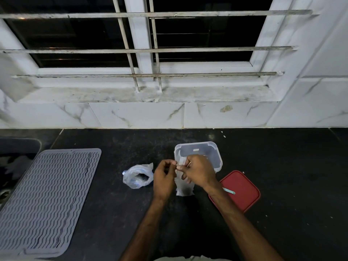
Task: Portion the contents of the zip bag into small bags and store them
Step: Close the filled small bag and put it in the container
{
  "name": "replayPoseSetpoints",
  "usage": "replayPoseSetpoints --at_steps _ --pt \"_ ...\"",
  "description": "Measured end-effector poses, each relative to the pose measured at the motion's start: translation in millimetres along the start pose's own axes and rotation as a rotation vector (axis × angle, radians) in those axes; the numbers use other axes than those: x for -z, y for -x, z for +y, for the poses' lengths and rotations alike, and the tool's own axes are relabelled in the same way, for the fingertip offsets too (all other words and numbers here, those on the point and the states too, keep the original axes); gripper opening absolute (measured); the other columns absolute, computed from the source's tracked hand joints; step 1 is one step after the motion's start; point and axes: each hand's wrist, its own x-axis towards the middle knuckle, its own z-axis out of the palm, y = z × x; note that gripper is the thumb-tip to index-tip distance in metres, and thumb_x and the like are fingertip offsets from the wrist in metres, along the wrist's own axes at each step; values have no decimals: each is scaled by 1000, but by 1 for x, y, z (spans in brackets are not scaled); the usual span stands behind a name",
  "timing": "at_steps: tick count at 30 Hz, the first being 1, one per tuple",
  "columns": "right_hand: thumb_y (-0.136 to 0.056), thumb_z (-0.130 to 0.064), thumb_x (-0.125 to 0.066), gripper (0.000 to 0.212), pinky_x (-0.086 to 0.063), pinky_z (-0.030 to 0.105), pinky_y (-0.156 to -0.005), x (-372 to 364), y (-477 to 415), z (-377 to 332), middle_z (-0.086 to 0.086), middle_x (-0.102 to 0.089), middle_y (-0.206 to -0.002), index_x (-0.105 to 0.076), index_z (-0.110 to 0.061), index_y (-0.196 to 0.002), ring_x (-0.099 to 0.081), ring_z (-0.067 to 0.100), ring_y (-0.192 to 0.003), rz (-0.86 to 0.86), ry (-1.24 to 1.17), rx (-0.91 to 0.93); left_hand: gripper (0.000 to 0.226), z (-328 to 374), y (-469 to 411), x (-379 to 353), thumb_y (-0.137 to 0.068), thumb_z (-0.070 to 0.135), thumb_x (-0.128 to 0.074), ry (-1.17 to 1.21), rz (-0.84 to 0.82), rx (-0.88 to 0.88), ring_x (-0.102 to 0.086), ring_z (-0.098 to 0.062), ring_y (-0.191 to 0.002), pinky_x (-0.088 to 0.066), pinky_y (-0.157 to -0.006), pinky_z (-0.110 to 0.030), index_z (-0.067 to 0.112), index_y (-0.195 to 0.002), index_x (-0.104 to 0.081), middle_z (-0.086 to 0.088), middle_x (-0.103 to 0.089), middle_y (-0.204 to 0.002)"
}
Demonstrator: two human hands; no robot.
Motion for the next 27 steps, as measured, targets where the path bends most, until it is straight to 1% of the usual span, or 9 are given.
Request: replayPoseSetpoints --at_steps 3,6,9,12,17,21,24,26,27 --pt "-86 -45 -69 29 -57 29 -68 -4 0 0 -4 -72 -70 -52 -28 -70 -67 9 -63 67 127 34 12 1 4 1 -98 18 -57 26 -7 -7 -64 -9 -72 -50 -62 -22 11 -93 -66 -2 -71 -82" --pt "-90 -43 -64 27 -58 29 -72 -8 0 0 -5 -70 -69 -57 -27 -70 -67 7 -65 56 13 52 13 5 8 3 -100 15 -54 86 -66 6 -67 -13 -72 -55 -60 -26 9 -98 -65 -6 -72 -85" --pt "-92 -40 -63 28 -59 30 -66 -11 1 3 -2 -71 -67 -62 -20 -74 -67 9 -59 34 -145 63 16 6 9 5 -100 10 -52 154 -114 7 -69 -20 -76 -58 -65 -30 4 -102 -67 -13 -72 -90" --pt "-92 -35 -65 27 -54 27 -60 -11 1 8 1 -71 -65 -64 -15 -75 -64 10 -52 -1 -300 75 14 6 7 9 -97 7 -56 244 -147 46 -69 -27 -82 -58 -71 -30 1 -100 -69 -17 -72 -91" --pt "-90 -38 -68 34 -51 30 -58 -14 -1 16 7 -70 -63 -63 -8 -76 -62 14 -50 -38 -447 79 15 6 9 12 -87 -8 -64 344 -207 124 -70 -19 -75 -59 -71 -27 2 -97 -69 -11 -74 -83" --pt "-92 -28 -67 29 -47 26 -54 -14 1 19 6 -68 -60 -61 -3 -79 -61 18 -54 -93 -553 57 11 5 9 12 -86 -5 -66 337 -205 163 -69 -20 -71 -58 -68 -28 -1 -95 -69 -15 -73 -81" --pt "-95 -17 -62 18 -42 18 -49 -7 7 13 2 -65 -58 -62 -6 -81 -57 8 -50 -153 -695 57 6 6 10 13 -90 1 -64 324 -204 176 -69 -23 -76 -57 -66 -27 -1 -92 -70 -17 -72 -82" --pt "-96 -18 -62 18 -41 16 -49 -3 8 11 4 -63 -58 -63 -8 -81 -54 7 -49 -191 -733 59 9 6 12 14 -92 2 -61 324 -222 180 -70 -27 -80 -57 -66 -29 -5 -93 -68 -19 -71 -84" --pt "-95 -22 -63 21 -43 18 -52 -3 7 10 5 -64 -58 -64 -7 -80 -55 9 -51 -193 -724 62 10 7 14 14 -93 2 -60 327 -227 180 -70 -28 -80 -57 -65 -29 -6 -94 -67 -20 -71 -85"
